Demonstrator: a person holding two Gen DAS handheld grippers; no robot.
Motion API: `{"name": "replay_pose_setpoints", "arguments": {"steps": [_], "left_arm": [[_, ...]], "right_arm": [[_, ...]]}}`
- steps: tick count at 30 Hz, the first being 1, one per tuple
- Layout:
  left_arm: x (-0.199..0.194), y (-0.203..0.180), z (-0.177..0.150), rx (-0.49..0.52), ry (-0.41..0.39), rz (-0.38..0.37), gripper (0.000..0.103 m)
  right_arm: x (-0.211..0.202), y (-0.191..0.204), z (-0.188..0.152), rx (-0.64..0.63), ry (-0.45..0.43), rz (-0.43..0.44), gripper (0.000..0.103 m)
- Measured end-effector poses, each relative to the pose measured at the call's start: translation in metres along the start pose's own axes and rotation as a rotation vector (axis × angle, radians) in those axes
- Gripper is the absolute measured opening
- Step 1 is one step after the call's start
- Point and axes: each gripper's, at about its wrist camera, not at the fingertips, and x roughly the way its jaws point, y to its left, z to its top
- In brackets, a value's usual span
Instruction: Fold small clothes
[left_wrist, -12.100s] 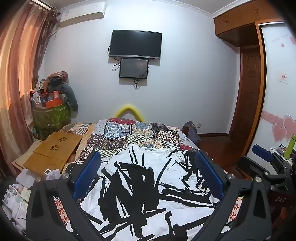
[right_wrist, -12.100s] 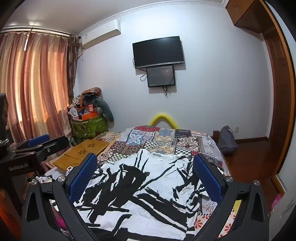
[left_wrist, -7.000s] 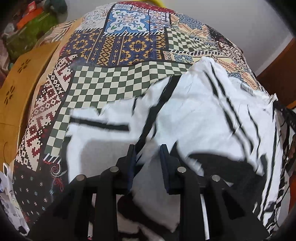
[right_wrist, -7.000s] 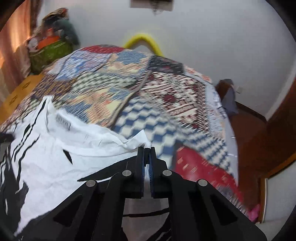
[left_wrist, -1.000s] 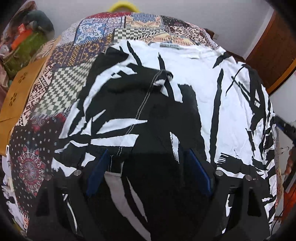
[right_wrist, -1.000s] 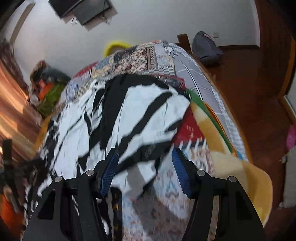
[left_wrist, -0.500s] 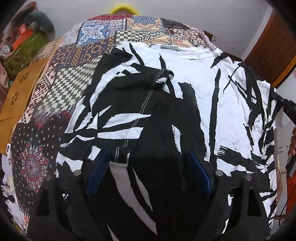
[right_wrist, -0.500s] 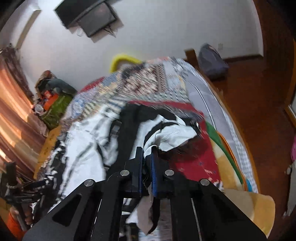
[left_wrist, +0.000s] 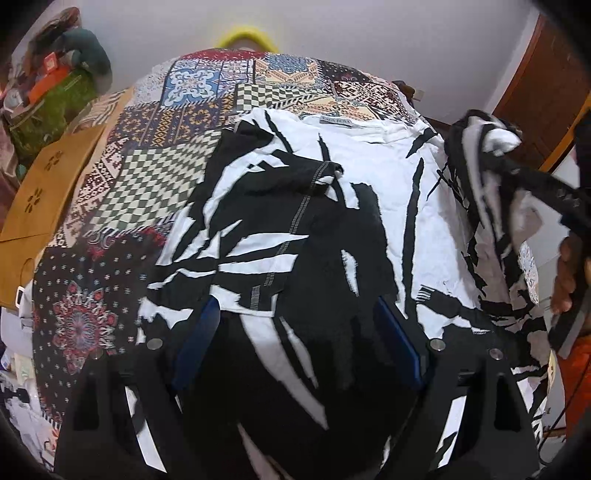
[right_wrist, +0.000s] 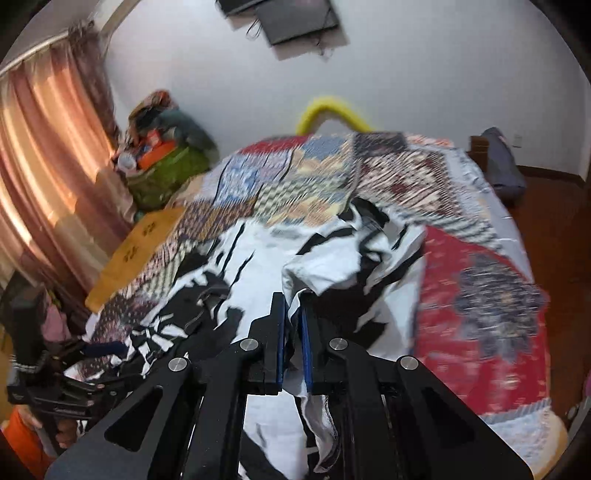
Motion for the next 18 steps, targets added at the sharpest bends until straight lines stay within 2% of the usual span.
{"name": "replay_pose_setpoints", "arguments": {"steps": [4,6,8,13,18], "left_arm": [[-0.006,0.011,-0.002,-0.011,-0.005,0.011,0.085],[-0.008,0.016,-0.003,-0.024,-0.008,0.012,0.085],[-0.009,0.020,-0.003,-0.037,-0.010,0.008,0.085],[-0.011,0.016,0.007,-0.064,-0.013,-0.024,0.085],[-0.008,-0.011,0.027,-0.008,-0.038,-0.023,0.085]], "right_arm": [[0.025,0.019,-0.009,-0.004,0.097,0.031,0.014],[0.028,0.026,-0.011,0.006,0.127,0.072,0.029],[0.020,0.030,-0.011,0.002,0.116,0.088,0.040],[-0.009,0.034,-0.006,-0.067,0.045,0.059,0.041],[-0.023,0.011,-0.011,-0.111,0.015,-0.045,0.043]]}}
